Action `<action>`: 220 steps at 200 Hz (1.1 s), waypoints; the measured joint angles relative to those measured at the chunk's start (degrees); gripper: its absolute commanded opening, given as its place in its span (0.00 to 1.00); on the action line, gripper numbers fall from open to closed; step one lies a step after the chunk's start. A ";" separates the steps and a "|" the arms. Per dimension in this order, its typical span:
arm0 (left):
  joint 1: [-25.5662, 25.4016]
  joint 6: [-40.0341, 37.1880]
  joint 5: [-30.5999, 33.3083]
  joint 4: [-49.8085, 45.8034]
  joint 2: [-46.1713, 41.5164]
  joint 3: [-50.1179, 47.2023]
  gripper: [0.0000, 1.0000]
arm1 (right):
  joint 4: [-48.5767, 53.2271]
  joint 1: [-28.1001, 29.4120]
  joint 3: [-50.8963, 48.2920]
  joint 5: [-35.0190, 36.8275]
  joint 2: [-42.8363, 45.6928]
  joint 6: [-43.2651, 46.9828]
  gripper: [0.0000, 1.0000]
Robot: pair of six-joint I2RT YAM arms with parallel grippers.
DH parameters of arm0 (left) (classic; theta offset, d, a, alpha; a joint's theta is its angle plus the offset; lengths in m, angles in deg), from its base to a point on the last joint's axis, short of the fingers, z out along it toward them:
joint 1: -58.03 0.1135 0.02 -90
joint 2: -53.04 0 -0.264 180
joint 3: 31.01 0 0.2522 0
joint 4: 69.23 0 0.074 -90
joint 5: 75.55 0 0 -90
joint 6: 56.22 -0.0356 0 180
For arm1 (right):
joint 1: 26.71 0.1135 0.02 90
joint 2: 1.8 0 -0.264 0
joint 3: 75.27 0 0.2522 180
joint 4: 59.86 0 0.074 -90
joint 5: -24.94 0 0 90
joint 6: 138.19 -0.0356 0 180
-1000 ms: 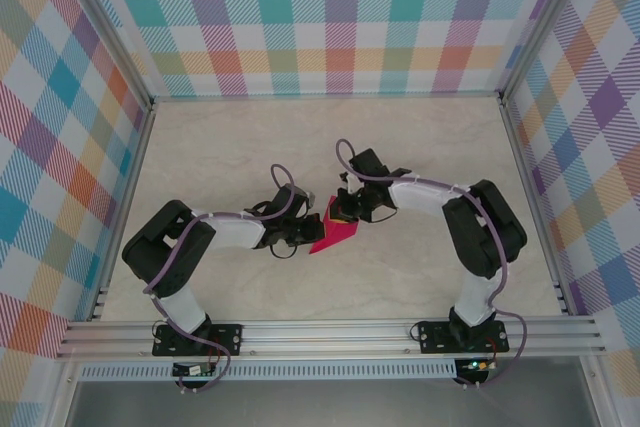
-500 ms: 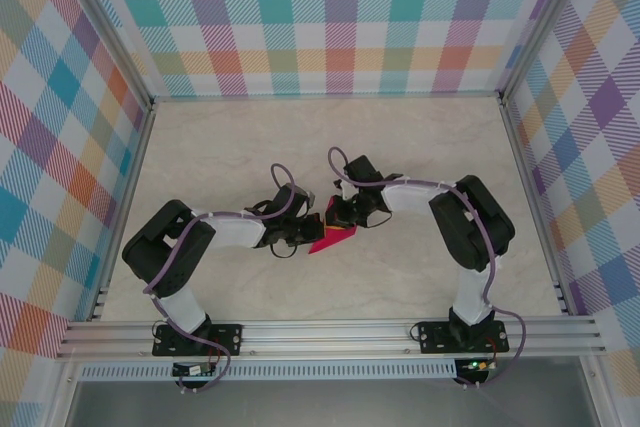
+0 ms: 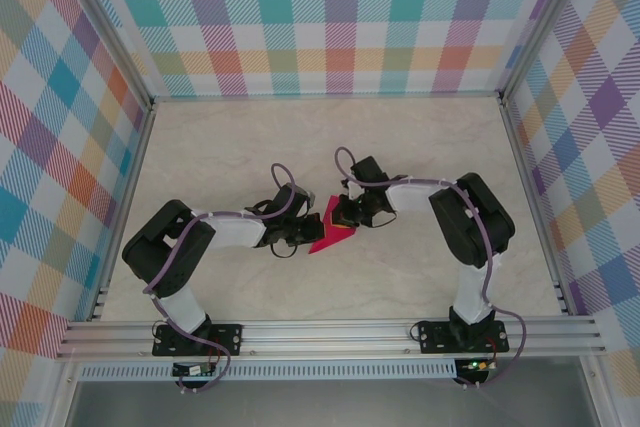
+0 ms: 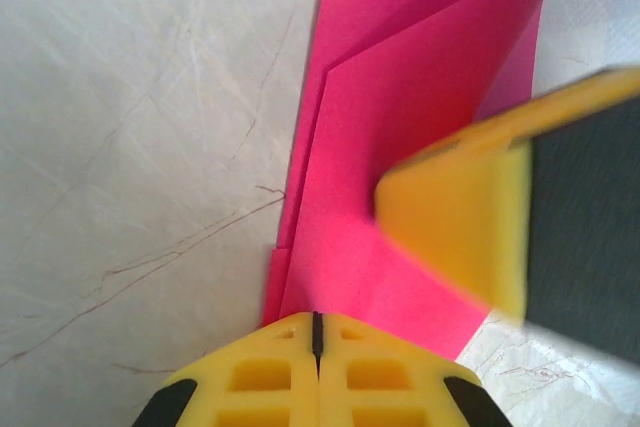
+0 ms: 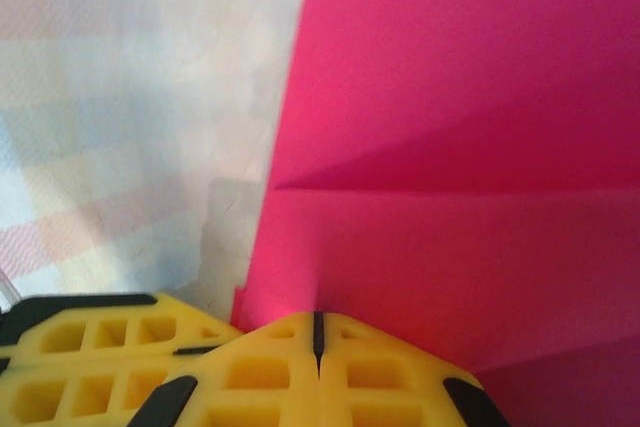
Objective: Fold a paper plane with a square sheet of paper (pick it up from the middle)
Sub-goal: Fourth fold the wing at the center of the table.
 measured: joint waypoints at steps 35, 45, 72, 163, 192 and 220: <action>0.00 0.00 -0.02 0.02 0.02 0.00 0.00 | -0.48 -6.80 0.09 0.42 -0.04 0.26 0.00; 0.00 0.00 -0.02 0.02 0.07 0.00 0.00 | -0.37 -8.41 0.48 0.50 -0.20 0.28 0.00; 0.00 -0.02 -0.07 0.04 0.09 0.00 0.00 | 0.55 -11.10 2.73 1.97 -0.61 1.01 0.00; -0.11 -0.07 0.09 -0.15 0.11 0.15 0.00 | -1.57 -6.67 -0.87 -2.56 9.55 -0.07 0.00; -0.17 -0.22 0.31 -0.59 0.22 0.48 0.00 | -1.90 -1.86 -1.03 -4.13 6.95 -0.59 0.00; -0.17 -0.22 0.37 -0.63 0.22 0.48 0.00 | -1.92 0.02 -0.98 -5.14 2.34 -0.87 0.00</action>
